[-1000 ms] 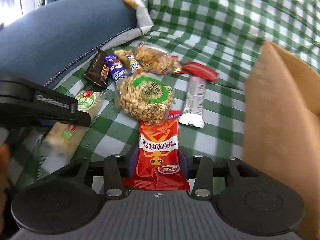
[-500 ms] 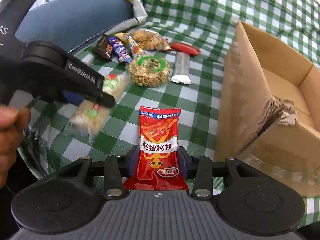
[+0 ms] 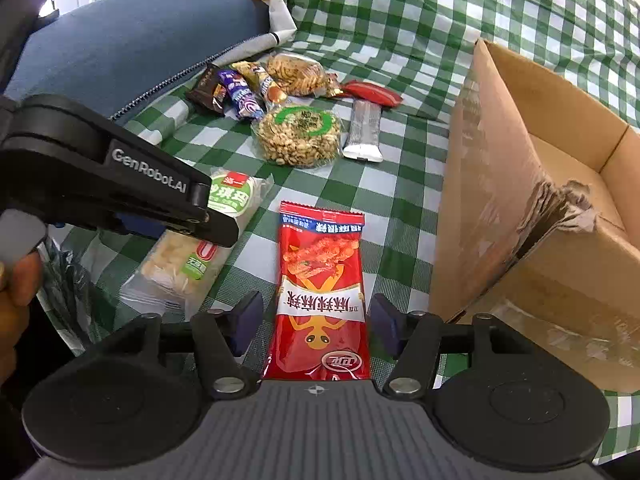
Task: Organize snacks
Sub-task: 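Lift the white bag with the left tool while the right tool lifts the red bag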
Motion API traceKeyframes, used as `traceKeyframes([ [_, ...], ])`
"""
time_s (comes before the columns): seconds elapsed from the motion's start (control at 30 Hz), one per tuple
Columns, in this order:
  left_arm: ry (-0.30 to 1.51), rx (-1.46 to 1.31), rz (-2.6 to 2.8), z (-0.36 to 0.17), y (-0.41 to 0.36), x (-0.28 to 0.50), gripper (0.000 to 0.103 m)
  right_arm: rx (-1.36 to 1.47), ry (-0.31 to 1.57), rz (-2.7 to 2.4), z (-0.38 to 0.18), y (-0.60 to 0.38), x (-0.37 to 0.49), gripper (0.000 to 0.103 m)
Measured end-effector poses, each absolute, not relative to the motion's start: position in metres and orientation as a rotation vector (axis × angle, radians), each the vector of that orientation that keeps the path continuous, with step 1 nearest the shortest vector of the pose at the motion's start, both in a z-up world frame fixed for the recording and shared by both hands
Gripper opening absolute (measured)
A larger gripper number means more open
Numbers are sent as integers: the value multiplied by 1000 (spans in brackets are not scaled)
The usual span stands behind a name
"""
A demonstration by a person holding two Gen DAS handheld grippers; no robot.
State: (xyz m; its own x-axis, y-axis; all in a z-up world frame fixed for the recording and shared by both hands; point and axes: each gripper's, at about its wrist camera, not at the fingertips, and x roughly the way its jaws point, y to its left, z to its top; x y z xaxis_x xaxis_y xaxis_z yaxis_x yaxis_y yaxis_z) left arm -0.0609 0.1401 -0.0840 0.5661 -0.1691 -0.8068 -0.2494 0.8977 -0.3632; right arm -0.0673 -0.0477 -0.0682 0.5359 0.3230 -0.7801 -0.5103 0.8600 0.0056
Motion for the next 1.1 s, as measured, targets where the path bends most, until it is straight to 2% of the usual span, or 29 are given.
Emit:
traceKeyframes([
  [0.3,977,-469,49,-84,140,-61,48,-205,919,466,-77,-50,-59,62],
  [0.67,977,-469,50,-84,140,-61,48,-217,911,468,-74,-47,-63,50],
  [1.1,976,-463,49,-85,139,-60,48,-217,891,460,-71,-49,-66,47],
])
